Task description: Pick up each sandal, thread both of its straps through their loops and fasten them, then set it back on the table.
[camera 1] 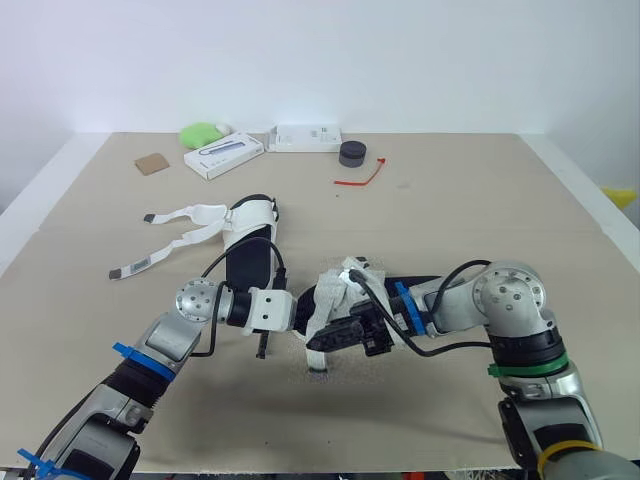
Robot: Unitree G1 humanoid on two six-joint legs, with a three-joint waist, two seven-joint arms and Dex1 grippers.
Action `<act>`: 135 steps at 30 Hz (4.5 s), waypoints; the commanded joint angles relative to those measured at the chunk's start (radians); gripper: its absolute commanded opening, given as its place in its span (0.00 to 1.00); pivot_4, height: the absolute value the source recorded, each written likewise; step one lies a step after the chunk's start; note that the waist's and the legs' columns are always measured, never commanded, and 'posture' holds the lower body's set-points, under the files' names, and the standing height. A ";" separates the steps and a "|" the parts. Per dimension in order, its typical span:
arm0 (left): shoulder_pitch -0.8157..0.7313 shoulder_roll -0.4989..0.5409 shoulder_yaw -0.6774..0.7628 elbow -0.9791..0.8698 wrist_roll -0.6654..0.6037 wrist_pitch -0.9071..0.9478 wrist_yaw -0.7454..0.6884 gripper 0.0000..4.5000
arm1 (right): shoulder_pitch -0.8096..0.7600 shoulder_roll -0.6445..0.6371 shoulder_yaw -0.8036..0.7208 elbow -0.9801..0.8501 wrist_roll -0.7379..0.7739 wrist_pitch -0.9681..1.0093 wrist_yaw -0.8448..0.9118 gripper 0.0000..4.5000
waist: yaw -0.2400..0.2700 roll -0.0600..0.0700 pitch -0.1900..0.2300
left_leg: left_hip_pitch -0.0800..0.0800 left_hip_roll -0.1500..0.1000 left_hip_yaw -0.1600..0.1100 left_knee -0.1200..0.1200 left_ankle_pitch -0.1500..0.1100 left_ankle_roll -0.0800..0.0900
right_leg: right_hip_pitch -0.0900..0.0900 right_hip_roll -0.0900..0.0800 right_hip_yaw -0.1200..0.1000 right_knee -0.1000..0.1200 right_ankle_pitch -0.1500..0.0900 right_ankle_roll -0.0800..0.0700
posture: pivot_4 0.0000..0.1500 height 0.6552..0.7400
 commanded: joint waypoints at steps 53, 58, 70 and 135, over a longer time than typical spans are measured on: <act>0.034 0.011 -0.046 0.024 0.056 0.023 -0.019 0.00 | -0.244 -0.195 0.096 0.104 -0.380 -0.127 0.487 0.54 | 0.001 0.001 0.001 | -0.004 -0.002 -0.002 -0.001 -0.001 0.000 | -0.002 -0.005 -0.003 -0.002 -0.002 0.000 | 1.00 1.00; 0.030 0.009 -0.045 0.031 0.057 0.019 -0.019 0.00 | -0.205 -0.160 0.038 0.032 -0.351 -0.065 0.466 0.54 | 0.001 0.001 0.001 | -0.004 -0.002 -0.003 -0.001 -0.001 0.000 | -0.002 -0.006 -0.003 -0.002 -0.002 0.000 | 1.00 1.00; 0.015 0.002 -0.045 0.050 0.057 0.014 -0.018 0.00 | -0.133 -0.120 0.002 -0.034 -0.362 -0.057 0.418 0.49 | 0.001 0.001 0.001 | -0.004 -0.003 -0.003 -0.001 -0.001 0.000 | -0.002 -0.005 -0.004 -0.002 -0.003 0.001 | 1.00 1.00; 0.038 0.000 -0.047 0.036 0.063 0.015 0.001 0.00 | -0.240 -0.140 0.078 0.309 -0.079 -0.004 0.168 0.02 | 0.002 0.001 0.001 | -0.004 -0.004 -0.003 -0.001 -0.001 0.000 | -0.001 -0.006 -0.004 -0.002 -0.002 0.000 | 1.00 1.00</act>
